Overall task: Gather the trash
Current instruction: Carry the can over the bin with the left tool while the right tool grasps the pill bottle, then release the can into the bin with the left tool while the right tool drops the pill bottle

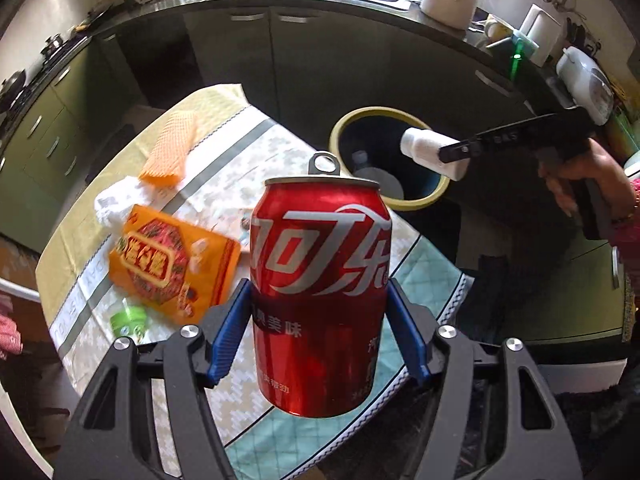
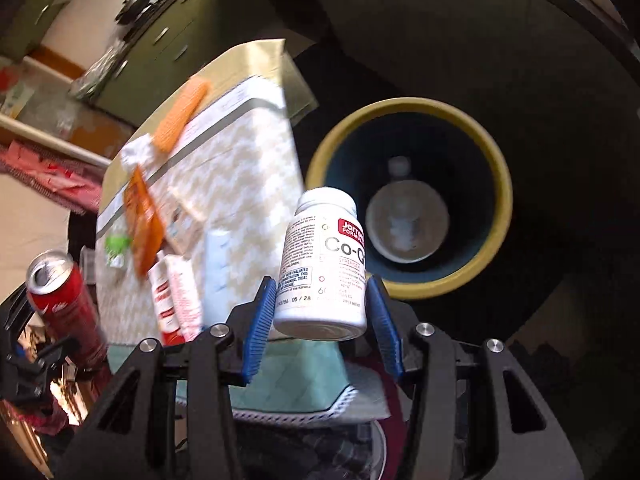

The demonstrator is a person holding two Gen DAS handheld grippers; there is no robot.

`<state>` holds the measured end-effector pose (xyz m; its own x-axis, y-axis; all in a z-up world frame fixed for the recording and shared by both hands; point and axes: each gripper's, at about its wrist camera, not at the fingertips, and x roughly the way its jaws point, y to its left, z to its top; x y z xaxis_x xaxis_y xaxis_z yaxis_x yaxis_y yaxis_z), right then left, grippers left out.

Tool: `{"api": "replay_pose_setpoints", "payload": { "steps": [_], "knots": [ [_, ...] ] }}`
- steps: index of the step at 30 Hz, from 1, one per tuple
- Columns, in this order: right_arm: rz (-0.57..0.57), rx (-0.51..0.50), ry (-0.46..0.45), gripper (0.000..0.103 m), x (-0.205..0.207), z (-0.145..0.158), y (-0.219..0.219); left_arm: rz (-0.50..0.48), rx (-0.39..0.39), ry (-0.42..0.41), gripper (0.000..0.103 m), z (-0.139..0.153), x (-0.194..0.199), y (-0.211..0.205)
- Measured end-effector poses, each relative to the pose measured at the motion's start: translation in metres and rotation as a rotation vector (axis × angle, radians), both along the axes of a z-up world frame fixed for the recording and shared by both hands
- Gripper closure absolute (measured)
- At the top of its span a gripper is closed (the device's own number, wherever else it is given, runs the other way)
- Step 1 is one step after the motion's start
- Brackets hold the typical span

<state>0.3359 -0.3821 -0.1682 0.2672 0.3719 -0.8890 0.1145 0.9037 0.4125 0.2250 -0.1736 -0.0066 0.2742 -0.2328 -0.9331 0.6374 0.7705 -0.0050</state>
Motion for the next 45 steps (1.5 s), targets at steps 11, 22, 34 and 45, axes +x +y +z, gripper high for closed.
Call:
{"api": "replay_pose_setpoints", "payload": {
  "steps": [11,22,34,45],
  "knots": [
    [-0.087,0.001,0.061,0.055,0.054,-0.065,-0.106,-0.111,0.009,0.058,0.039,-0.039,0.066,-0.150],
    [-0.151,0.069,-0.113,0.055,-0.025,0.002,-0.155,-0.090,0.061,0.152,0.039,-0.121,0.113,-0.219],
    [-0.159,0.066,-0.153,0.055,-0.063,0.028,-0.166,-0.046,0.049,0.184,0.019,-0.147,0.134,-0.228],
    [0.003,0.024,-0.146,0.055,-0.037,0.036,-0.092,0.079,0.062,0.076,0.019,-0.044,0.094,-0.081]
  ]
}}
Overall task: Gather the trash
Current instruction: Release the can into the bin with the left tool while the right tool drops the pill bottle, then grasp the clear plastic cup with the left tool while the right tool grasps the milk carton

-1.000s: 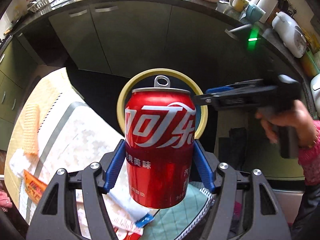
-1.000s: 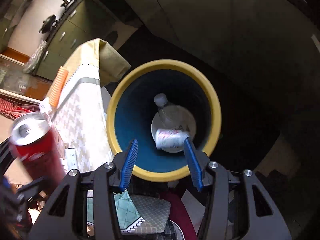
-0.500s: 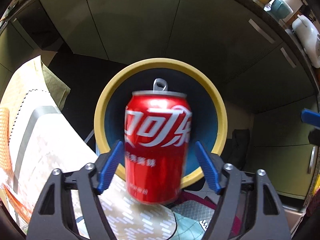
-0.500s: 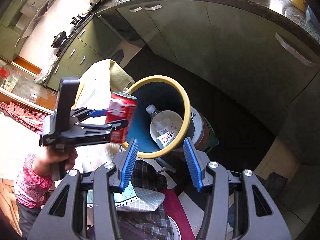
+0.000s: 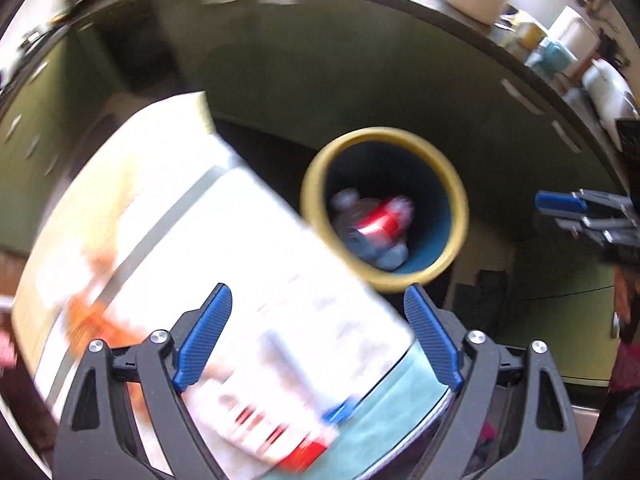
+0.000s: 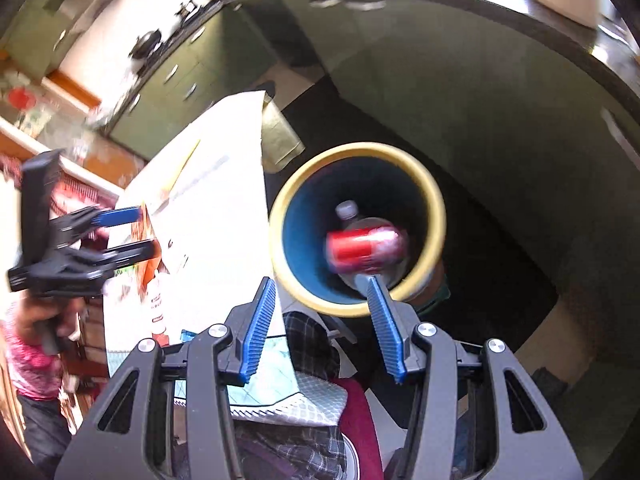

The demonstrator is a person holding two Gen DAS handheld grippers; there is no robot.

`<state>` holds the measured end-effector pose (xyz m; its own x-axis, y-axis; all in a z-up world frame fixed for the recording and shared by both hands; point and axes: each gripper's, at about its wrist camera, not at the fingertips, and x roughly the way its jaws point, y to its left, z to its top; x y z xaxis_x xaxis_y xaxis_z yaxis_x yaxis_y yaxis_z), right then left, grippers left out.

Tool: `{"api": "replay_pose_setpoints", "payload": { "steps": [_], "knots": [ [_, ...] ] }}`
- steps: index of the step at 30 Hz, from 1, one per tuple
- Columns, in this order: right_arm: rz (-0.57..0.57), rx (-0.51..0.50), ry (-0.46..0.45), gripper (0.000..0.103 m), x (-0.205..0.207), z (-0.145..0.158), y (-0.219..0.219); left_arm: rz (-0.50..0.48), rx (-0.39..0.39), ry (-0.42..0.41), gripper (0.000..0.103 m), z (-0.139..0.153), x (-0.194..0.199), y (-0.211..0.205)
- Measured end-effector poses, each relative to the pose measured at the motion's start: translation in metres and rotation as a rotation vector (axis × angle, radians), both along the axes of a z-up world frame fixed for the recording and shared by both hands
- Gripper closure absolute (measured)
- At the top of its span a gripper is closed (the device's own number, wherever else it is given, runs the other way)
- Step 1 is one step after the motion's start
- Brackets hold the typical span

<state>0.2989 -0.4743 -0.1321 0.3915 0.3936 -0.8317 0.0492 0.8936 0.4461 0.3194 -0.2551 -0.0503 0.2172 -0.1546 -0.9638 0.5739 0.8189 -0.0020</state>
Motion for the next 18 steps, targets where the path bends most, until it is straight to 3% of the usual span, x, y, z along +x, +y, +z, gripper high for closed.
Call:
{"api": "replay_pose_setpoints", "payload": {
  "steps": [5,10,15,18],
  "knots": [
    [0.135,-0.048,0.034,0.055,0.031,-0.006,0.065,0.164,0.095,0.047,0.021,-0.003,-0.021,0.096],
    [0.274,-0.082,0.045,0.055,0.049,-0.006,0.135,0.275,0.132,0.080,0.028,-0.006,-0.038,0.173],
    [0.396,-0.116,0.047,0.055,0.060,-0.002,0.199,0.397,0.133,0.057,0.029,0.002,-0.026,0.247],
    [0.449,-0.145,0.048,0.055,0.062,0.001,0.231,0.428,0.135,0.091,0.029,-0.016,-0.008,0.268]
  ]
}}
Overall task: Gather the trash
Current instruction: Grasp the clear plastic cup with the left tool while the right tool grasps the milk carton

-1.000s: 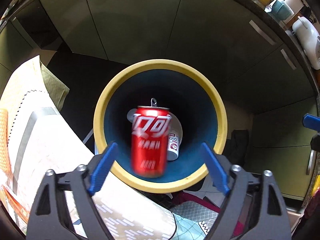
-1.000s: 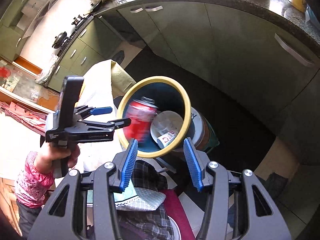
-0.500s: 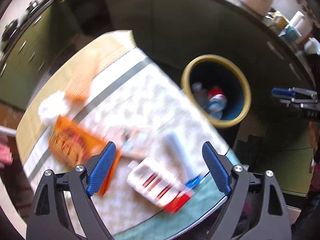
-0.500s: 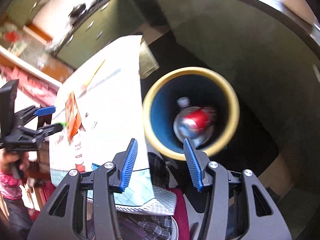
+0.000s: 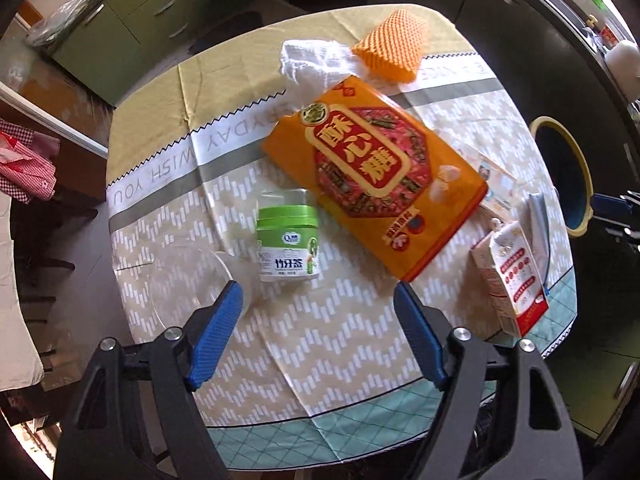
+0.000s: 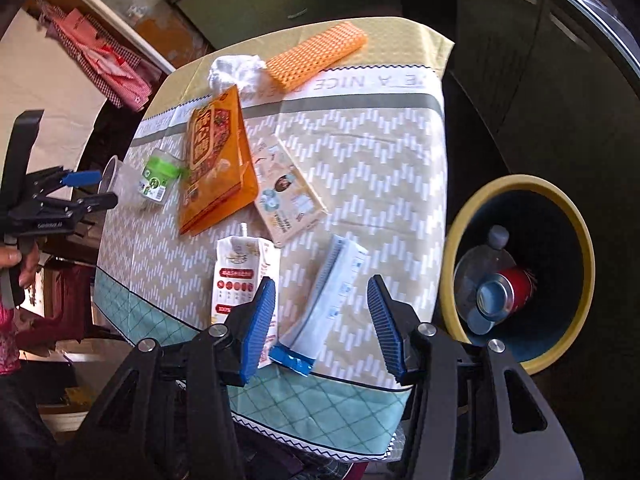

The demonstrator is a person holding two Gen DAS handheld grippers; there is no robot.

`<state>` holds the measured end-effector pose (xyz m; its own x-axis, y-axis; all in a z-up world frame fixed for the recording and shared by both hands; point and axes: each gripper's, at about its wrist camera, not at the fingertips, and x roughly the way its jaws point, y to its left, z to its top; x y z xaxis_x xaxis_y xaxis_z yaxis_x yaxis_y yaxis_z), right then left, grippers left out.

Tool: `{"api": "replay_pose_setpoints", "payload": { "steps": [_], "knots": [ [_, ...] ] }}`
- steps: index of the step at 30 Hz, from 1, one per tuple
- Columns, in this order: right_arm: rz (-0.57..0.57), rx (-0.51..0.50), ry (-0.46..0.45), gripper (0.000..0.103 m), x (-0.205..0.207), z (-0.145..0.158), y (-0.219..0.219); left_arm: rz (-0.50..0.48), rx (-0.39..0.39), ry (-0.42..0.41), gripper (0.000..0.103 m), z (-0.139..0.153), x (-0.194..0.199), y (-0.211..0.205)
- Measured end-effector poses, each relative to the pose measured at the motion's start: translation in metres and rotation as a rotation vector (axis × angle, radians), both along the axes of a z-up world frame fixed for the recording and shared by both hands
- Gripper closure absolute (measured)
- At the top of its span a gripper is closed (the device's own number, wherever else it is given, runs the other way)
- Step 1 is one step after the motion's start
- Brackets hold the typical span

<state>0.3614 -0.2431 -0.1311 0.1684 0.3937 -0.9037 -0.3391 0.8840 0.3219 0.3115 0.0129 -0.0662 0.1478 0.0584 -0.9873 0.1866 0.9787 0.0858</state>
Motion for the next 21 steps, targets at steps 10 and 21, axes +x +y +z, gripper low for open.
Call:
{"api": "replay_pose_setpoints", "payload": {
  "steps": [10,21],
  "knots": [
    [0.082,-0.029,0.040,0.055,-0.014,-0.008,0.033,0.007,-0.005,-0.054,0.029,0.022,0.020,0.029],
    [0.101,-0.017,0.035,0.055,-0.005,-0.005,0.043,-0.069,0.075,0.082,0.047,-0.019,-0.010,0.053]
  ]
}}
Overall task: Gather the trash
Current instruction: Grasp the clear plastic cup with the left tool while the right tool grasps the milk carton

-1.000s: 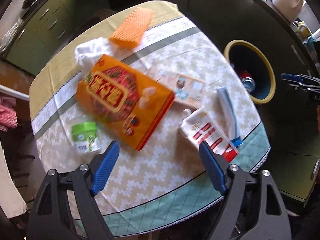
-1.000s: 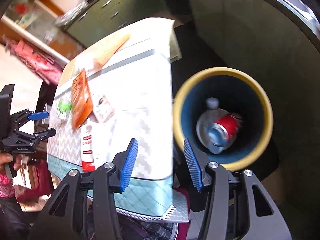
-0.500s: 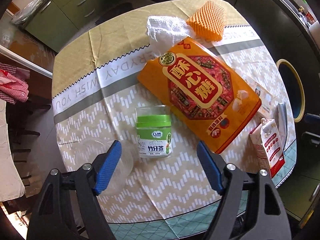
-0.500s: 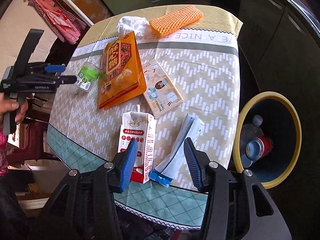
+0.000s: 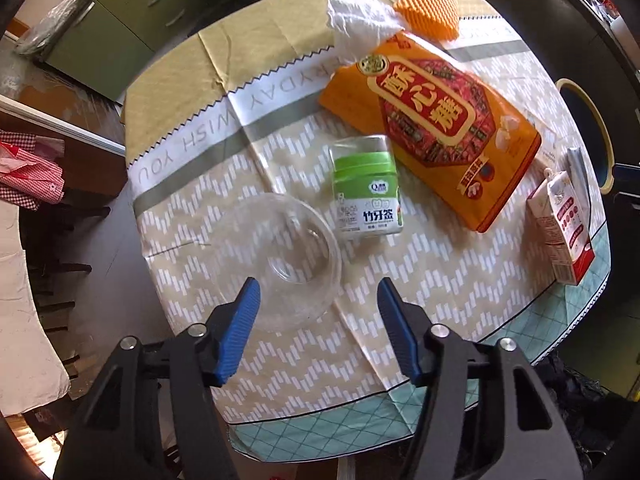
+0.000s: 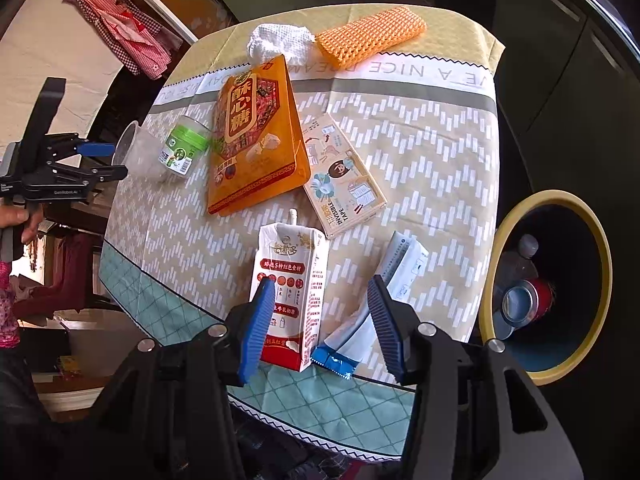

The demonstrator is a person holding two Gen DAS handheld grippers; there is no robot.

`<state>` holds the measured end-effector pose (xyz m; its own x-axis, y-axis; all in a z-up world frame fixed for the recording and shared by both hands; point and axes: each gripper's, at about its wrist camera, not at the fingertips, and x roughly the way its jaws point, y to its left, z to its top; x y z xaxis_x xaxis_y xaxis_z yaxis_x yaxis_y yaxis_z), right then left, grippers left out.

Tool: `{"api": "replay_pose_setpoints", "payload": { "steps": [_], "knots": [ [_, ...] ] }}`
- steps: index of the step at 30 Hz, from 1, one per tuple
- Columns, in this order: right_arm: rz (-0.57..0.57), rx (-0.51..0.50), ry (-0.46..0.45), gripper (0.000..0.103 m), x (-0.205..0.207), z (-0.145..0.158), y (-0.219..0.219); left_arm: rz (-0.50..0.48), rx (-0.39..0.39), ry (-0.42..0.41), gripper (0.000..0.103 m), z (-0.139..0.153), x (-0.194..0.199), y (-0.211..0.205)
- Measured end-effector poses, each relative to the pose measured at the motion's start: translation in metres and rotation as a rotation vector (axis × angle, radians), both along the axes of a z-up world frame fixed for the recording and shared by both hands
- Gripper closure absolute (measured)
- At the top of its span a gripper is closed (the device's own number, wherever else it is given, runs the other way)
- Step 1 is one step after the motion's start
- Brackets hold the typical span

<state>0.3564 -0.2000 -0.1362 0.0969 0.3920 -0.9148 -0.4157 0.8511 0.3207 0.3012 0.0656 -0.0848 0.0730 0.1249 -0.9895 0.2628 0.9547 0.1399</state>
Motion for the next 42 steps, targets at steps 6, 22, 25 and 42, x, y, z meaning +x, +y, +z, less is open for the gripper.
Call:
{"api": "replay_pose_setpoints", "payload": {
  "steps": [6,22,25,42],
  "knots": [
    [0.024,-0.017,-0.002,0.055,-0.007,0.001,0.010,-0.015,-0.016,0.070,0.080,-0.028,0.005,-0.003],
    [0.099,-0.190,0.108,0.040,0.003,-0.047,0.068,-0.072,0.018,-0.060,0.098,0.029,-0.035,0.001],
    [0.093,-0.222,0.140,0.038,0.004,-0.055,0.075,-0.106,0.024,-0.077,0.098,0.040,-0.045,-0.009],
    [-0.033,-0.090,0.039,0.053,-0.004,-0.010,0.010,-0.343,-0.010,-0.091,0.098,0.061,-0.057,-0.116]
  ]
}}
